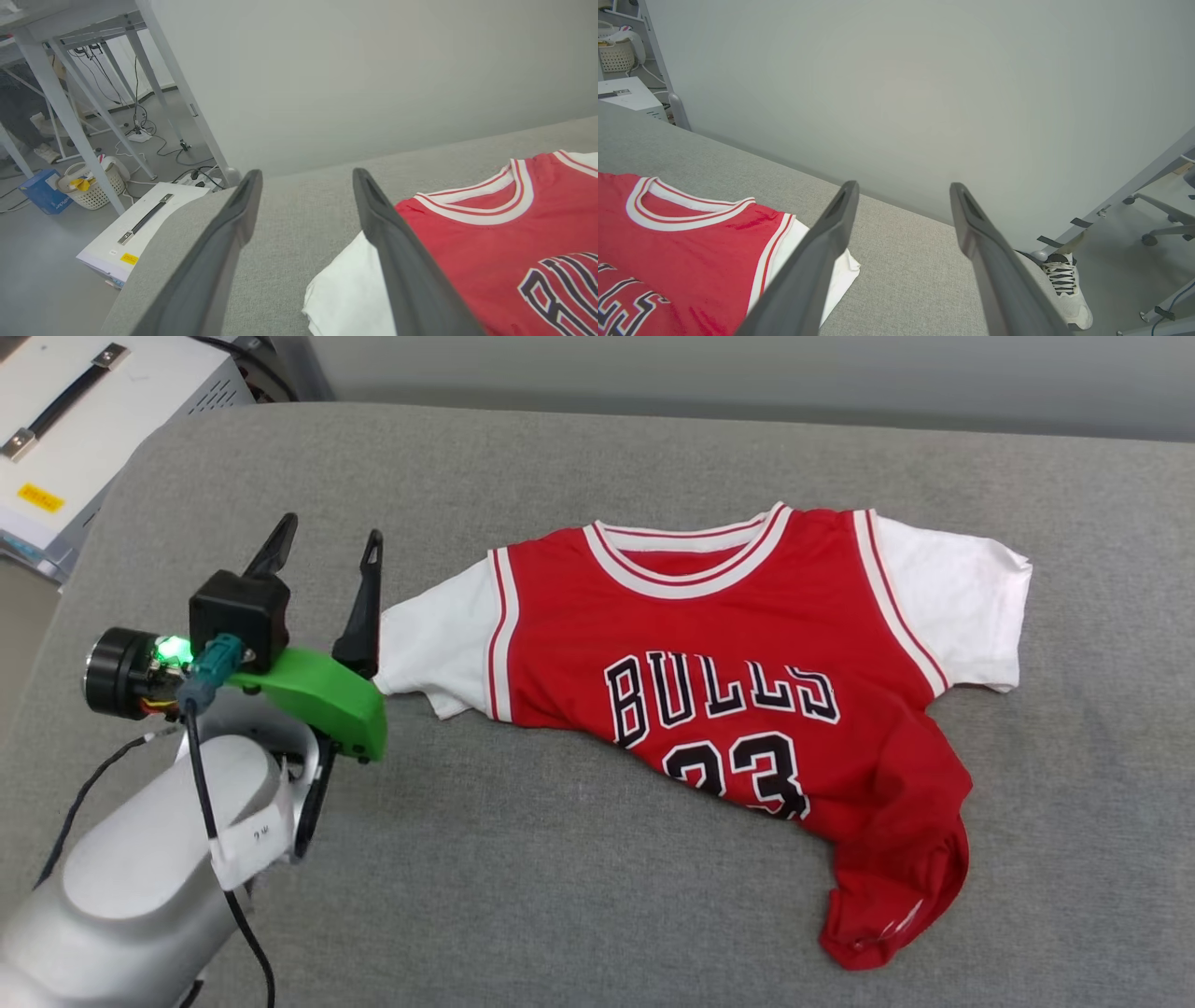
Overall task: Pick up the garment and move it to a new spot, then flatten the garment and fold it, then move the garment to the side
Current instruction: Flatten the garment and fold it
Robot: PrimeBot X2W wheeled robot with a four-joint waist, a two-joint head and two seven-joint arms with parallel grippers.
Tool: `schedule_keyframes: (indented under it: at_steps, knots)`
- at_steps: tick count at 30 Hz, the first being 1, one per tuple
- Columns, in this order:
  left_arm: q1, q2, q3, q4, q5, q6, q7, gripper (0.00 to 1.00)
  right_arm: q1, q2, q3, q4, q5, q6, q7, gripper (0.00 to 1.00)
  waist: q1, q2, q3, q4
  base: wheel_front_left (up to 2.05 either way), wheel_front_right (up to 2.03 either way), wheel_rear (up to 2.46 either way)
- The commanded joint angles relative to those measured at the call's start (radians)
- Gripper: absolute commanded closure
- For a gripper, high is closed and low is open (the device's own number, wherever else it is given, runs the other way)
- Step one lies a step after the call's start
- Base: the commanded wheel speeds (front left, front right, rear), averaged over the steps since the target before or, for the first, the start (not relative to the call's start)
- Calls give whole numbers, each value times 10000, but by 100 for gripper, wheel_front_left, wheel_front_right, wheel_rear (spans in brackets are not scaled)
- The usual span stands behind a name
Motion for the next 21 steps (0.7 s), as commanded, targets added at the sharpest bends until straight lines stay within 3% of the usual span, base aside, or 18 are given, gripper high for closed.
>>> schedule_keyframes:
  at_steps: [1,6,13,21]
  knots:
    - [399,-183,291,-314,380,192,-53,0,-427,-293,205,237,329,-6,506,0,1,36,405,275,0,0,0]
    - [1201,-661,1504,-1357,1514,624,-55,0,-1802,-1314,1163,1151,1635,-6,2828,0,1,36,1078,594,0,0,0]
    - [2058,-1625,3023,-1780,2586,309,-56,0,-3645,-1873,2633,2449,3028,-6,6166,0,1,36,2208,1039,0,0,0]
    - [2253,-2569,3992,-1755,3528,-417,-56,0,-4788,-1911,3419,3323,2952,-6,7013,0,1,36,3142,1461,0,0,0]
